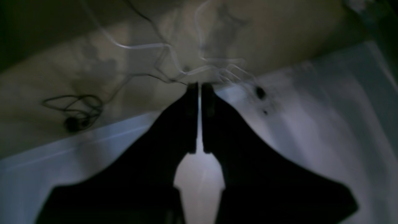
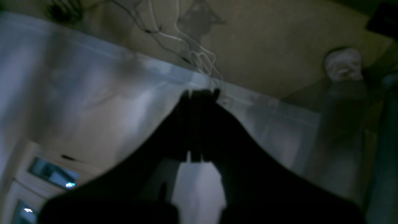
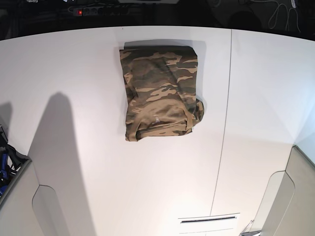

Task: Fold the T-shirt properly

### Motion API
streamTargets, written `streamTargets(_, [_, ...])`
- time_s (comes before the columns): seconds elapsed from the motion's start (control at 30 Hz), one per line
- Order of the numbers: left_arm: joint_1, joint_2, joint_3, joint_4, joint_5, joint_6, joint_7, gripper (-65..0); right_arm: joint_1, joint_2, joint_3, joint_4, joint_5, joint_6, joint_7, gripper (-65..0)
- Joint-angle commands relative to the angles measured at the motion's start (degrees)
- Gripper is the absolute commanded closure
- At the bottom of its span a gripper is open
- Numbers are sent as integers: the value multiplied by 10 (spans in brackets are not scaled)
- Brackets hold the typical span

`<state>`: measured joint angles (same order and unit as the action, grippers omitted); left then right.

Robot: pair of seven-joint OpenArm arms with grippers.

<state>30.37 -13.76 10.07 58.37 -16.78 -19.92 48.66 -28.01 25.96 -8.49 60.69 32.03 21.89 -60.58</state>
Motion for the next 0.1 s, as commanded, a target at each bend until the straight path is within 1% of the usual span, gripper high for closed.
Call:
streamTargets(0.0, [-7, 2, 0, -10, -1, -2, 8, -28, 7, -1, 2, -6, 3, 1, -7, 0])
streamTargets(0.07, [-24, 11, 1, -31, -1, -2, 8, -28, 23, -13, 2, -18, 3, 2, -7, 0])
